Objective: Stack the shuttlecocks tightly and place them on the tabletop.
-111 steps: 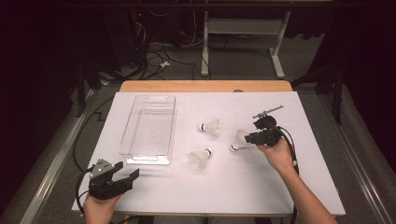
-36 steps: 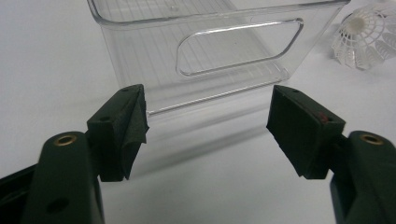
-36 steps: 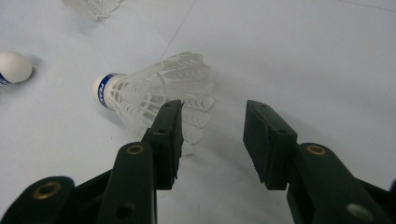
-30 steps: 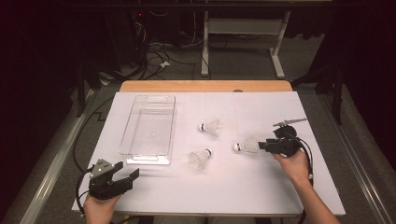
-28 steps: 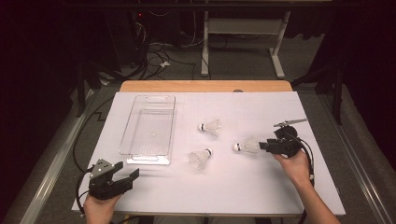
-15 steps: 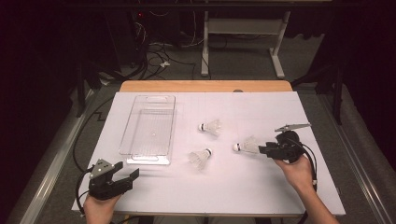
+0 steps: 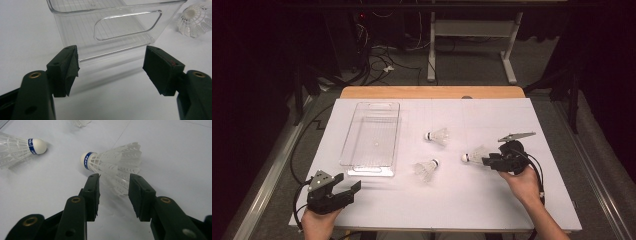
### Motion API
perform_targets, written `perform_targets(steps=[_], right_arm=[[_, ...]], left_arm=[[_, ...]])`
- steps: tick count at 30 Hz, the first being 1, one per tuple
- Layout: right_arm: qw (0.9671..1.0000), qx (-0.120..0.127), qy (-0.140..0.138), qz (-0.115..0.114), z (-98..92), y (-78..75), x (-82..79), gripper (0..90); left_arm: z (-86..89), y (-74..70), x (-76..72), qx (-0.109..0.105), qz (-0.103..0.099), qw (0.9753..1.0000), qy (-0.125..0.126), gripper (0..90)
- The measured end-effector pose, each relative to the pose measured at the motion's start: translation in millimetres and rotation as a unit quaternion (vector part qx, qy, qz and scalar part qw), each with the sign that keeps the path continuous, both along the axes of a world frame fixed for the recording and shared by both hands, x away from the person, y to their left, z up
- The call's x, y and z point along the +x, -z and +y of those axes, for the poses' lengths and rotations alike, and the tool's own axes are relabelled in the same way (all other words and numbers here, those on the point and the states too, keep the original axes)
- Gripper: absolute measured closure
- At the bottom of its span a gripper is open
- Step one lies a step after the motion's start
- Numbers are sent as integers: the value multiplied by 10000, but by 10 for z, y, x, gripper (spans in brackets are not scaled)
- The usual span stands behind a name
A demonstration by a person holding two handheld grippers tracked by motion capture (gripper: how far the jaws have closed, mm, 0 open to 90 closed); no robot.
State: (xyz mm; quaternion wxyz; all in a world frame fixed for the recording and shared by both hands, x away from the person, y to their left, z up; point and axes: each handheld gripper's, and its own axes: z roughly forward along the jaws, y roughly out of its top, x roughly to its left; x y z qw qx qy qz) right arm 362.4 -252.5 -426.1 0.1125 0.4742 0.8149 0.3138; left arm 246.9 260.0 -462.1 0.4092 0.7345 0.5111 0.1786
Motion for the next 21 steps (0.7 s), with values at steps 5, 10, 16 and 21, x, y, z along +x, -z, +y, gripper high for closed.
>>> perform_targets(steps=[5,10,16,21], right_arm=[[10000,-60,18,61,43,22,35,641],[9999,-107,2,100,80,41,62,665],[9998,-154,-45,105,123,60,94,711],[9997,-176,-92,134,165,70,114,766]], left_arm=[[1,0,1,0,5,10000,3,295],[0,0,0,0,-1,10000,3,295],[-1,1,2,5,5,10000,9,295],[-1,1,1,3,4,10000,10,295]])
